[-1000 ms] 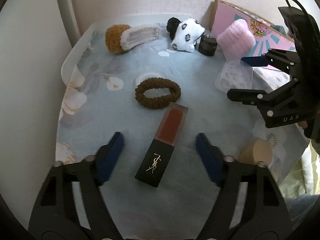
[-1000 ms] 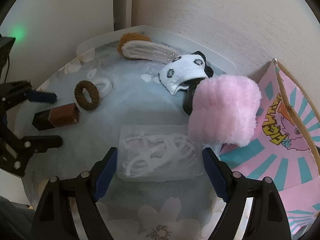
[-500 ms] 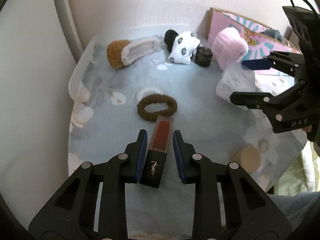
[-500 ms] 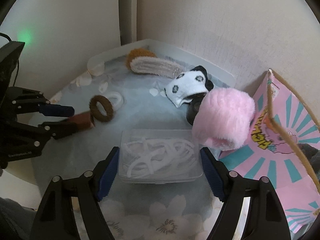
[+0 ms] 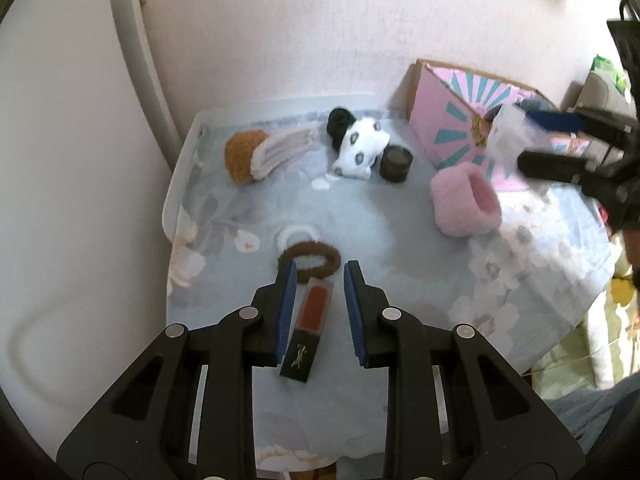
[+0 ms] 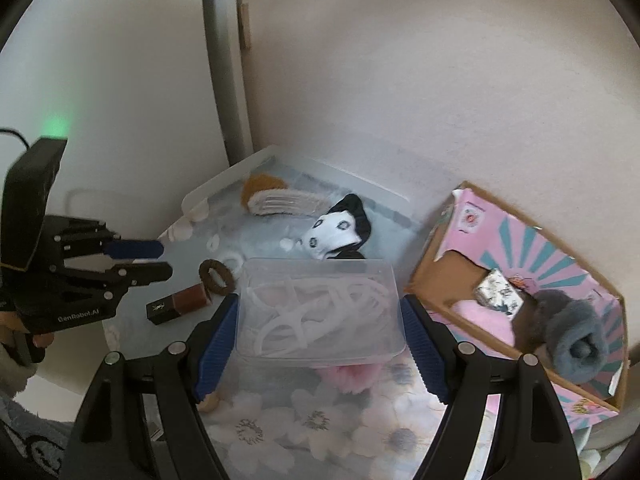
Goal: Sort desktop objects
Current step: 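Carry the lipstick and floss box into the box and release both, then move both tools back over the tray toward remaining items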
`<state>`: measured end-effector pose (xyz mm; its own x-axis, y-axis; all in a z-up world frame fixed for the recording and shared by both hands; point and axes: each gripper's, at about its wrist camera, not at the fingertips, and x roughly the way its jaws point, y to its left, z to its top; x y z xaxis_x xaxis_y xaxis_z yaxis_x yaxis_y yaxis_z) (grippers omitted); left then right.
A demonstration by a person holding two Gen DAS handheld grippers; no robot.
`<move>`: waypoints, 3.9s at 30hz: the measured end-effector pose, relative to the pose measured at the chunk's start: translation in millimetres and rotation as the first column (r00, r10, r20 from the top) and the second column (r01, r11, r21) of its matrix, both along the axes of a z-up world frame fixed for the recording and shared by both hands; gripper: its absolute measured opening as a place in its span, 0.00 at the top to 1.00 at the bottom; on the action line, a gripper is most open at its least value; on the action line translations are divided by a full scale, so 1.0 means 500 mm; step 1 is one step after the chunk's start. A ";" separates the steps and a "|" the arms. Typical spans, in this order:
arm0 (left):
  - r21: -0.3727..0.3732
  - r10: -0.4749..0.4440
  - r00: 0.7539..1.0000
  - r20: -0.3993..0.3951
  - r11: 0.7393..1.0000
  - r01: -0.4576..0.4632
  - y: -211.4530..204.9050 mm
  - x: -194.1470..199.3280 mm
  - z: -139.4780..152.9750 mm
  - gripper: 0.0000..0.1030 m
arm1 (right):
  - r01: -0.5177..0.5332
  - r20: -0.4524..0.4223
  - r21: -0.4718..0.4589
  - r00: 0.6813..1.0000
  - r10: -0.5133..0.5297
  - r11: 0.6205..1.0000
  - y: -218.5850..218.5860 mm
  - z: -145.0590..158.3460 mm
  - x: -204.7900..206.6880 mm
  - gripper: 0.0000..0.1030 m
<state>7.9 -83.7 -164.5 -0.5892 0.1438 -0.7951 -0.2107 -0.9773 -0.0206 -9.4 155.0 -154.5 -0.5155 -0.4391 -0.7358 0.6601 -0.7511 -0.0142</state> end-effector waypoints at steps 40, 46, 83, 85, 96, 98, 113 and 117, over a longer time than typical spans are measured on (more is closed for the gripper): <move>-0.014 -0.152 0.987 -0.055 0.988 0.151 0.074 -0.100 0.110 0.82 | 0.105 0.017 0.027 0.994 -0.105 0.994 0.059 0.060 -0.054 0.27; 0.010 -0.243 0.960 -0.139 0.969 0.247 0.195 -0.203 0.223 0.82 | 0.195 -0.010 0.032 0.981 -0.195 0.980 0.158 0.149 -0.113 0.27; 0.073 -0.324 0.946 -0.005 0.943 0.323 0.485 -0.357 0.166 0.00 | 0.468 0.111 -0.016 0.879 -0.463 0.884 0.442 0.043 -0.270 0.00; 0.084 -0.308 0.951 -0.022 0.947 0.309 0.469 -0.354 0.179 0.00 | 0.455 0.116 -0.018 0.885 -0.450 0.890 0.440 0.047 -0.266 0.00; 0.114 -0.189 0.975 -0.117 0.973 0.202 0.295 -0.303 0.278 0.00 | 0.433 0.058 0.064 0.898 -0.437 0.899 0.375 0.108 -0.225 0.00; 0.113 -0.154 0.983 -0.104 0.980 0.166 0.259 -0.296 0.288 0.00 | 0.443 0.086 0.046 0.891 -0.446 0.895 0.370 0.110 -0.223 0.00; 0.100 0.021 0.989 -0.150 0.995 -0.006 0.024 -0.180 0.308 0.00 | 0.360 0.079 0.005 0.930 -0.359 0.933 0.220 0.148 -0.137 0.00; 0.108 -0.004 0.989 -0.146 0.994 0.020 0.000 -0.136 0.264 0.00 | 0.273 0.081 -0.025 0.959 -0.270 0.962 0.165 0.136 -0.091 0.00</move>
